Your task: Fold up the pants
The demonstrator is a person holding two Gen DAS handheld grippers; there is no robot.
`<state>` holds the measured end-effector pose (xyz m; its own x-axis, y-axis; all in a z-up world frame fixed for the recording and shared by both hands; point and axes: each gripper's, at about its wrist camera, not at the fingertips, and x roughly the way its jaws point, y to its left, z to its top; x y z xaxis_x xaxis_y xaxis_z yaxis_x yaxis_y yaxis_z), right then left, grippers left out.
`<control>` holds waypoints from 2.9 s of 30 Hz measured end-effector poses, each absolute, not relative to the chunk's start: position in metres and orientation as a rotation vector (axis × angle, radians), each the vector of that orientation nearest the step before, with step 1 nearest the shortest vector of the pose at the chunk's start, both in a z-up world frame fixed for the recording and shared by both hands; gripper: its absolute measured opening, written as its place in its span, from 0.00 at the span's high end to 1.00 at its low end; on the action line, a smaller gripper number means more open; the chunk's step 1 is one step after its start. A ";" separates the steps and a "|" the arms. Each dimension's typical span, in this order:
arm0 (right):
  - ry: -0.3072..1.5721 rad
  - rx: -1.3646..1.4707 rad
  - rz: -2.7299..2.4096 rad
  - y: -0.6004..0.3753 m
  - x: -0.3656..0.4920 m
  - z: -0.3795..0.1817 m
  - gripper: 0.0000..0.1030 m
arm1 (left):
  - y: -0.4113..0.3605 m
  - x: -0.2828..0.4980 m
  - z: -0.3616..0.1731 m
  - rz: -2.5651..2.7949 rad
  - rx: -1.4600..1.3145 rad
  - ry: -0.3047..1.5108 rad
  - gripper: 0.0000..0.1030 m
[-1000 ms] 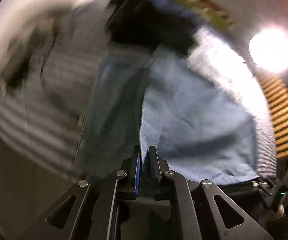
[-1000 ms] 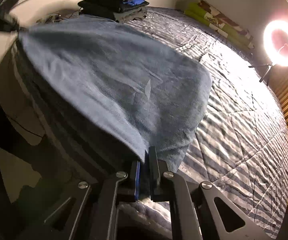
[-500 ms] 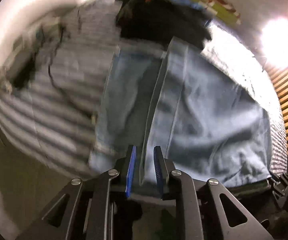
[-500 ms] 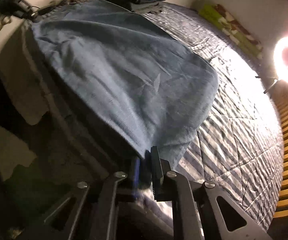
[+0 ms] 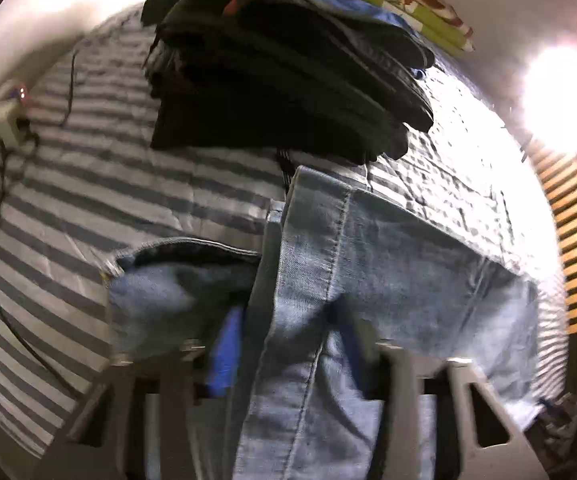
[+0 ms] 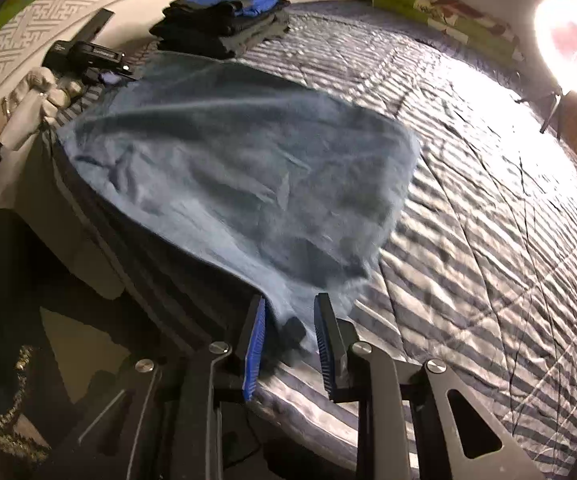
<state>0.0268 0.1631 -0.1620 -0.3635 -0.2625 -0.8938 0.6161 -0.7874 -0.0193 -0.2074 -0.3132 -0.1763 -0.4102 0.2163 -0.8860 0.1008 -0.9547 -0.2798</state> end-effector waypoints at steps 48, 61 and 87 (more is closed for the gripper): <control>0.078 1.321 -2.298 0.189 0.010 -0.164 0.72 | -0.091 -0.101 -0.171 2.556 -1.386 0.232 0.63; 0.343 1.297 -2.284 0.167 0.022 -0.168 0.72 | -0.247 -0.049 -0.156 2.802 -1.501 -0.218 0.44; 0.822 1.112 -2.177 0.120 0.054 -0.197 0.47 | -0.315 -0.074 -0.181 2.585 -1.780 -0.480 0.82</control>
<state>0.0543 0.1196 -0.1966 -0.5024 -0.1968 -0.8419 0.7041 -0.6583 -0.2663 -0.0739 -0.3153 -0.1809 -0.3713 0.1423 -0.9176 0.1966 -0.9537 -0.2275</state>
